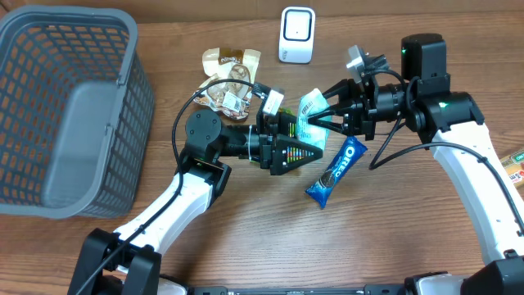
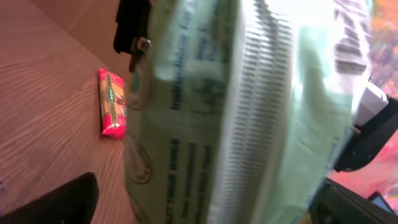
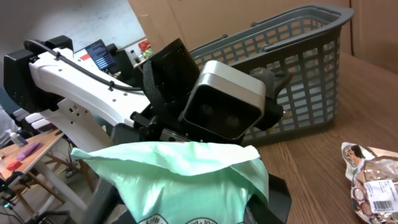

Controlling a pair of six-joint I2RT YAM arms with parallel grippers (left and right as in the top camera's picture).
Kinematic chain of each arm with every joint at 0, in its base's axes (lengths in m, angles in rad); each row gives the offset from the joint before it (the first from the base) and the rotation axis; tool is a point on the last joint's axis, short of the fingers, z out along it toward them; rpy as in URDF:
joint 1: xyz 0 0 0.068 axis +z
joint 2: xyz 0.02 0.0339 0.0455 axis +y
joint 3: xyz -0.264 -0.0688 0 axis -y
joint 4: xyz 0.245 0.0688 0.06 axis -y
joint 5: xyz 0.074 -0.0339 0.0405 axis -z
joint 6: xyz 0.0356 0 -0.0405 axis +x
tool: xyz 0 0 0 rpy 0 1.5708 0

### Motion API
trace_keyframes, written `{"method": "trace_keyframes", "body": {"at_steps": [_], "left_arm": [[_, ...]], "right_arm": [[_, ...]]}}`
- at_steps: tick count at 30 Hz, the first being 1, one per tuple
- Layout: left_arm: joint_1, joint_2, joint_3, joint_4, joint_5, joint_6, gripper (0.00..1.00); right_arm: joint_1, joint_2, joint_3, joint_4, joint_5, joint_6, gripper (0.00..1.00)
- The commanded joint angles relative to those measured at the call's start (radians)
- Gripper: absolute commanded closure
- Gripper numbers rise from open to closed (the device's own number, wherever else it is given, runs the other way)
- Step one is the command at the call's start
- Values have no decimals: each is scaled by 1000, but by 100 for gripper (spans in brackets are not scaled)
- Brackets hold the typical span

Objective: Scan the item barcode
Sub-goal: 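Open the left gripper and carry the pack toward the scanner with the right, then hold the mint-green pack in front of the scanner with the right gripper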

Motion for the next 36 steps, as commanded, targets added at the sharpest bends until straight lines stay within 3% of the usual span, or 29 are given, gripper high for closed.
{"method": "trace_keyframes", "body": {"at_steps": [1, 5, 9, 12, 17, 23, 36], "left_arm": [[22, 6, 18, 4, 55, 28, 0], [62, 6, 18, -51, 128, 85, 0], [108, 6, 17, -319, 121, 256, 0], [145, 6, 17, -552, 37, 417, 0], [200, 6, 17, -905, -229, 635, 0], [199, 6, 18, -1044, -487, 684, 0], [149, 4, 50, -1212, -659, 740, 0]], "right_arm": [[6, -12, 16, 19, 34, 52, 96], [6, -12, 16, 95, 135, 156, 96], [6, -12, 16, 196, 301, 287, 96], [6, -12, 16, 244, 391, 352, 96], [6, -10, 16, 283, 589, 453, 96], [7, 72, 75, 288, 668, 515, 96], [73, 469, 593, 31, 926, 482, 96]]}}
